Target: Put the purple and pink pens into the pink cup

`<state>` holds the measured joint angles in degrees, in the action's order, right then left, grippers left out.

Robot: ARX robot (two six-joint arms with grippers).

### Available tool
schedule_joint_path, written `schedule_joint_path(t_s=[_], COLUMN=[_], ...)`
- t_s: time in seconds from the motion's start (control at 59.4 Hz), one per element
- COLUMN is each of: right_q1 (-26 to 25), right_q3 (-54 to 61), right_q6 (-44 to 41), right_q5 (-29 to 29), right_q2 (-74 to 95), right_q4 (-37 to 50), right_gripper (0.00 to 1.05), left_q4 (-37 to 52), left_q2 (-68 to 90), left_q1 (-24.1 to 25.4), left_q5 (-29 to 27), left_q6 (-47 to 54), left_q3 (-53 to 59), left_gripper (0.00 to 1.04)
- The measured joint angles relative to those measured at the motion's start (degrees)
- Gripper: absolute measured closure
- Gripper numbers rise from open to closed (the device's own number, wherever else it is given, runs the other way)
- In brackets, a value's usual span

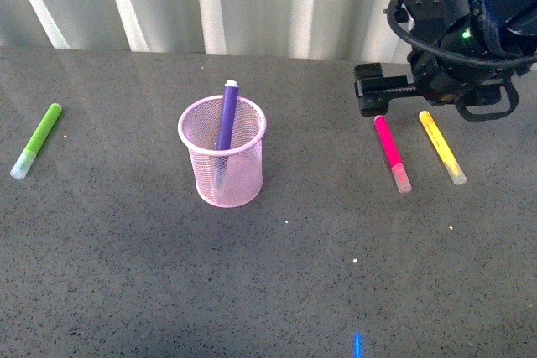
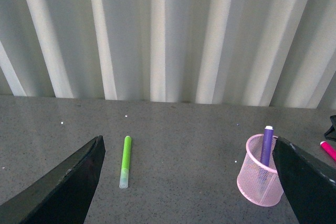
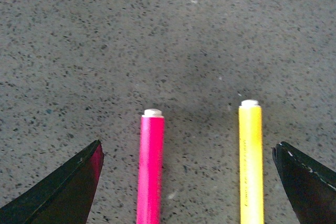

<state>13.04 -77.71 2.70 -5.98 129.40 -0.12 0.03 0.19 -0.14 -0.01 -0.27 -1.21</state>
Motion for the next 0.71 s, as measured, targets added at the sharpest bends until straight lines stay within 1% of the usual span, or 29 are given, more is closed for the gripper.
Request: schedule_joint_path(t_s=[0.337, 0.522, 0.707], right_q1=[3.1, 2.9, 2.5], right_q3=[-2.7, -3.7, -4.1], right_q6=[2.4, 5.6, 6.8], right_q5=[0.3, 0.5, 0.5], right_q2=[4.1, 6.2, 7.1], right_q4=[-0.5, -0.7, -0.5], right_gripper=[0.07, 0.07, 0.07], left_q4=[0.0, 0.0, 0.0], left_q2=[0.0, 0.0, 0.0], left_q1=[0.0, 0.0, 0.0], left_q5=[0.0, 0.0, 0.0], left_q6=[0.0, 0.0, 0.0], left_q3=[0.0, 0.0, 0.0], left_gripper=[0.07, 0.07, 0.07])
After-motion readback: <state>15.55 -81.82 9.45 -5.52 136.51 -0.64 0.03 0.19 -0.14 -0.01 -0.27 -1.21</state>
